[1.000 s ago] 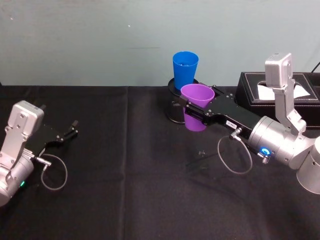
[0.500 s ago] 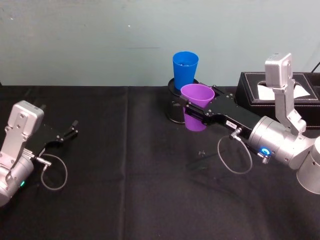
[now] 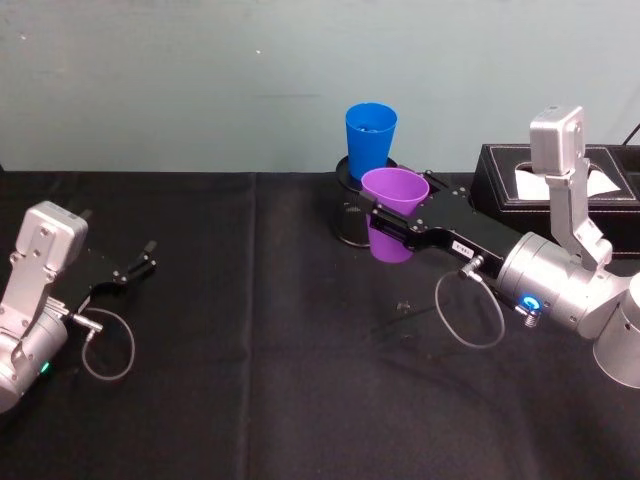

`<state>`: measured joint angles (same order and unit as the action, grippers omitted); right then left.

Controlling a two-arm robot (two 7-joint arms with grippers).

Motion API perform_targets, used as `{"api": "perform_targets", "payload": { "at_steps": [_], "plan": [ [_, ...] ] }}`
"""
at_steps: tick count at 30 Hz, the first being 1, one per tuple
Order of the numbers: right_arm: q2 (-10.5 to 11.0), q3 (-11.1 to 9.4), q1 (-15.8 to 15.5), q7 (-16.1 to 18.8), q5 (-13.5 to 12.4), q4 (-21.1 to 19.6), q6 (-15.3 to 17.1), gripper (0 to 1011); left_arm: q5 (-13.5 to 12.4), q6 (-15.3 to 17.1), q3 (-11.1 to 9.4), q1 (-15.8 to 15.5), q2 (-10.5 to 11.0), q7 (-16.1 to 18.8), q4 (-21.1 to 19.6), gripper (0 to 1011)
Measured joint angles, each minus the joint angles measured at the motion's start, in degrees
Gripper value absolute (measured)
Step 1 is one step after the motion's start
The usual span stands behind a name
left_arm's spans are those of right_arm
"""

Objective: Pick up one cup with a gripper and tap it against the other cup.

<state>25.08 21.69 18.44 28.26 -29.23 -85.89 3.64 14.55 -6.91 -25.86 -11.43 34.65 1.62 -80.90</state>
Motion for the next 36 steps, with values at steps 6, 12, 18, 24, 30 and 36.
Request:
{"api": "perform_targets", "payload": {
  "at_steps": [6, 12, 18, 24, 30, 36],
  "plan": [
    [0.0, 0.0, 0.0, 0.0, 0.0, 0.0, 0.0, 737, 0.0, 0.0, 0.0, 0.0, 0.0, 0.0, 0.0, 1000],
    [0.0, 0.0, 0.0, 0.0, 0.0, 0.0, 0.0, 737, 0.0, 0.0, 0.0, 0.0, 0.0, 0.0, 0.0, 1000],
    [0.0, 0.0, 0.0, 0.0, 0.0, 0.0, 0.0, 737, 0.0, 0.0, 0.0, 0.0, 0.0, 0.0, 0.0, 1000],
    [0.0, 0.0, 0.0, 0.0, 0.0, 0.0, 0.0, 737, -0.01, 0.0, 0.0, 0.0, 0.0, 0.0, 0.0, 1000],
    [0.0, 0.0, 0.0, 0.0, 0.0, 0.0, 0.0, 737, 0.0, 0.0, 0.0, 0.0, 0.0, 0.0, 0.0, 1000],
    [0.0, 0.0, 0.0, 0.0, 0.0, 0.0, 0.0, 737, 0.0, 0.0, 0.0, 0.0, 0.0, 0.0, 0.0, 1000]
  ]
}}
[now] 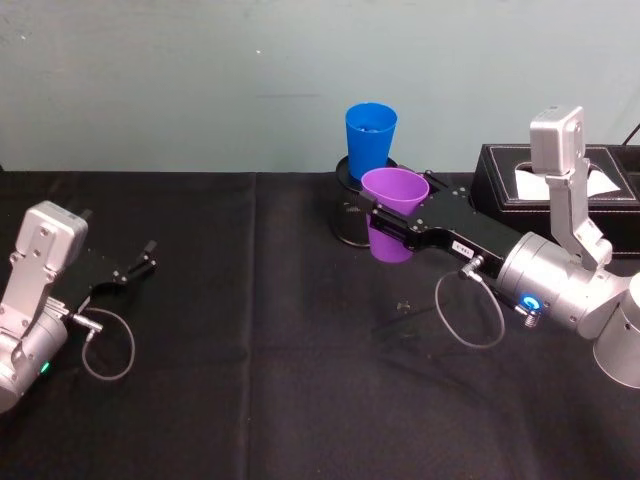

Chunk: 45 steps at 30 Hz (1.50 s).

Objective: Pick up one cup with a gripper and tap it against the other cup.

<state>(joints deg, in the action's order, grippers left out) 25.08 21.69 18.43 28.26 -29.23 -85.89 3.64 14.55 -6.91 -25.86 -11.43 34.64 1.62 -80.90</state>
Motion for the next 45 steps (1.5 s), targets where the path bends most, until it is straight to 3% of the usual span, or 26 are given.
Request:
{"api": "perform_targets", "payload": {
  "at_steps": [9, 19, 31, 45],
  "plan": [
    [0.24, 0.5, 0.29, 0.14, 0.07, 1.02, -0.98, 737, 0.0, 0.0, 0.0, 0.0, 0.0, 0.0, 0.0, 1000],
    [-0.91, 1.53, 2.29, 0.65, 1.56, 5.46, -4.36, 737, 0.0, 0.0, 0.0, 0.0, 0.0, 0.0, 0.0, 1000],
    [-5.35, 2.21, 8.19, 2.47, 3.19, 16.45, -9.1, 737, 0.0, 0.0, 0.0, 0.0, 0.0, 0.0, 0.0, 1000],
    [-8.75, 1.44, 12.87, 2.92, 3.37, 24.09, -9.53, 737, 0.0, 0.0, 0.0, 0.0, 0.0, 0.0, 0.0, 1000]
  ]
}}
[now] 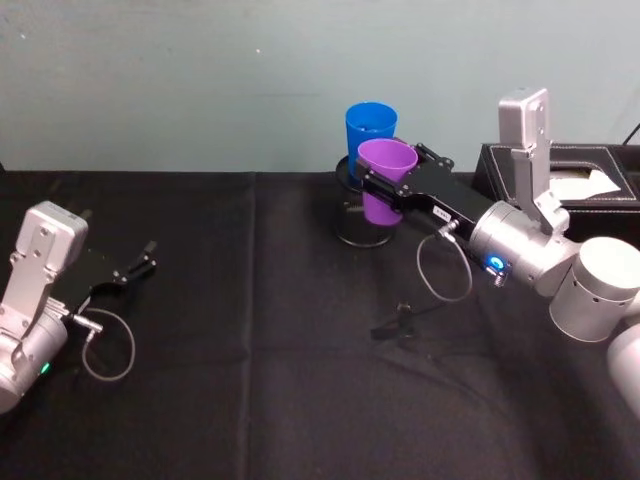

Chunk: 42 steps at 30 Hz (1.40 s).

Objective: Pick up one cup with a gripper and tap it against the other cup.

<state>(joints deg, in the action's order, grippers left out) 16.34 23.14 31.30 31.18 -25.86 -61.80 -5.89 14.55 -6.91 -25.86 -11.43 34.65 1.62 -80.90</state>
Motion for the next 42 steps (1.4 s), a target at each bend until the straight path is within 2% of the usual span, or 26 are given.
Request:
{"api": "perform_targets", "payload": {
  "at_steps": [17, 42],
  "plan": [
    [-2.84, -0.23, 4.12, -0.07, 1.52, 6.06, -0.48, 737, 0.0, 0.0, 0.0, 0.0, 0.0, 0.0, 0.0, 1000],
    [-5.13, -1.36, 8.14, -0.01, 3.3, 11.6, -1.76, 737, 0.0, 0.0, 0.0, 0.0, 0.0, 0.0, 0.0, 1000]
  ]
}}
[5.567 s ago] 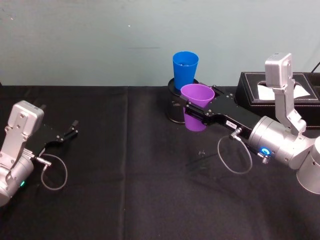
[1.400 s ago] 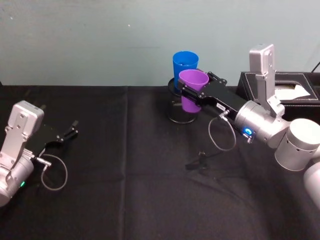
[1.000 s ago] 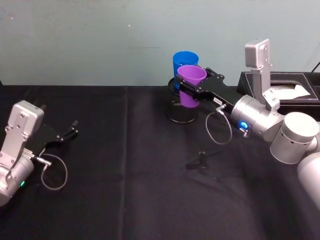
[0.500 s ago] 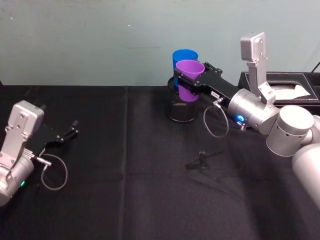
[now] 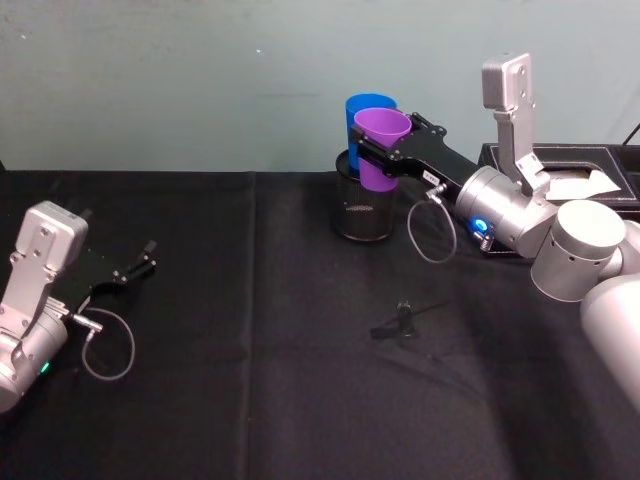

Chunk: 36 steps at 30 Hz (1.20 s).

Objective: Pick up one cup with a gripper and tap it against the other cup.

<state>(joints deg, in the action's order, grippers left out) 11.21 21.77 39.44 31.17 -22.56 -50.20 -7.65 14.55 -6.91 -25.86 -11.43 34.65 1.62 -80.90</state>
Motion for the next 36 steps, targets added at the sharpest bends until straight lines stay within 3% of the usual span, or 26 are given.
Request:
{"api": "perform_targets", "payload": {
  "at_steps": [36],
  "plan": [
    [-0.05, -0.18, 0.05, 0.33, 0.14, -0.07, 0.44, 737, 0.0, 0.0, 0.0, 0.0, 0.0, 0.0, 0.0, 1000]
  ]
}}
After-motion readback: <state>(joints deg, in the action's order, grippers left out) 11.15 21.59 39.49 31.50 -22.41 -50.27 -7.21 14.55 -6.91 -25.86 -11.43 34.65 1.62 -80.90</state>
